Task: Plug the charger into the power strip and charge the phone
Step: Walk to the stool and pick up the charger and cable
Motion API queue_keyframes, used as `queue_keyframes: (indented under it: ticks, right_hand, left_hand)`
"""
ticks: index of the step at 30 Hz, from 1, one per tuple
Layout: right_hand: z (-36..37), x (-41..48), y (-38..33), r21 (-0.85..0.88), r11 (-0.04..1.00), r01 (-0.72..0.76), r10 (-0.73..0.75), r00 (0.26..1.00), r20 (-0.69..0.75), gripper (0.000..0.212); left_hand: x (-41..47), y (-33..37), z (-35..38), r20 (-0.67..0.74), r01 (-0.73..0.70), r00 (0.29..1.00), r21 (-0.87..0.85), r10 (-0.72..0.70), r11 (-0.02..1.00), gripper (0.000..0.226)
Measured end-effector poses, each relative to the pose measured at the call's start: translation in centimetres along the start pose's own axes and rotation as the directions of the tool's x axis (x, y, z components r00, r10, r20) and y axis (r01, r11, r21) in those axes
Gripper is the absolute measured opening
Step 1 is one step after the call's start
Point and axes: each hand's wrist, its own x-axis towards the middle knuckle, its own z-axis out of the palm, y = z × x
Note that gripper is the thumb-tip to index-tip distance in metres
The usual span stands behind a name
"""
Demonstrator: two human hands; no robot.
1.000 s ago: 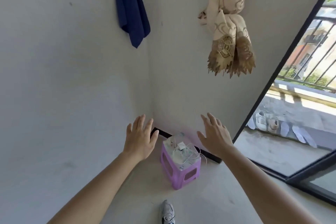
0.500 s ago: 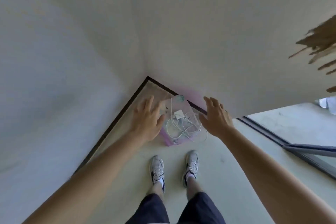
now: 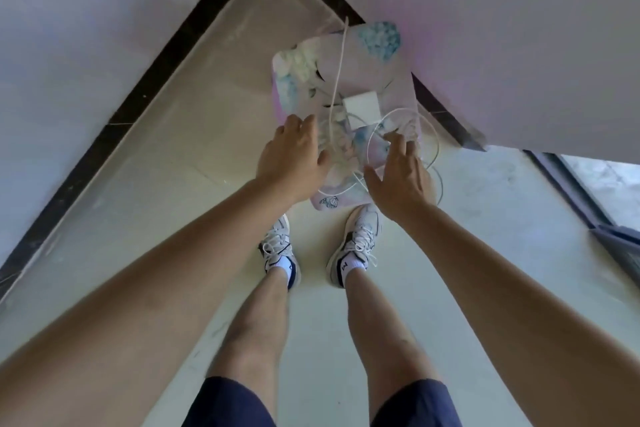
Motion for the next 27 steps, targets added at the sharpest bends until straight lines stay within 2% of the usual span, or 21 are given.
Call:
queue_keyframes:
  ticks: [2,5,8,11,14,18,21,24,27]
  right_hand:
    - [1.9,0.7,0.5,0.031,1.0,0.004,-0.002,0.998,-0.065,0.049]
    - [3.2,1.2,1.1,0.018,0.999,0.038,-0.034,0.983,-0.182,0.042]
    - [3.4,1.2,1.3,-0.021,0.993,0.12,-0.122,0.964,-0.235,0.034]
    - [3.5,1.3,1.0,-0.057,0.988,0.144,-0.153,0.962,-0.225,0.029]
    - [3.0,1.1,0.0,-0.059,0.993,0.1,-0.11,0.968,-0.225,0.028]
    - [0.7,-1.1,-2.2,0.096,0.993,0.071,-0.046,0.968,-0.246,0.019]
    - [-2.3,-3.9,-4.3,0.159,0.966,0.204,-0.159,0.953,-0.258,0.02]
    - [-6.2,-7.3,-6.7,0.049,0.93,0.363,-0.338,0.903,-0.264,0.034]
    - [-10.5,-11.6,-9.5,0.063,0.889,0.453,-0.438,0.883,-0.168,0.022]
  left_hand:
    - [1.5,0.0,1.8,-0.058,0.02,0.998,0.008,-0.019,1.0,0.057]
    - [3.1,0.6,3.5,-0.225,0.052,0.973,0.009,-0.049,0.999,0.059]
    - [3.8,0.9,4.4,-0.33,0.058,0.941,-0.079,-0.081,0.995,0.03]
    - [3.6,0.2,4.6,-0.359,0.006,0.929,-0.229,-0.09,0.973,0.018]
    - [1.5,-0.8,3.4,-0.401,-0.093,0.914,-0.344,-0.057,0.935,0.017]
    - [-3.7,-1.2,0.1,-0.469,-0.163,0.882,-0.41,-0.054,0.898,0.02]
    - [-8.1,-1.1,-3.1,-0.52,-0.177,0.847,-0.476,-0.113,0.862,0.019]
    - [-12.7,-0.7,-6.5,-0.562,-0.173,0.806,-0.522,-0.185,0.835,0.019]
    - [-18.2,0.5,-10.3,-0.616,-0.178,0.746,-0.548,-0.251,0.817,0.017]
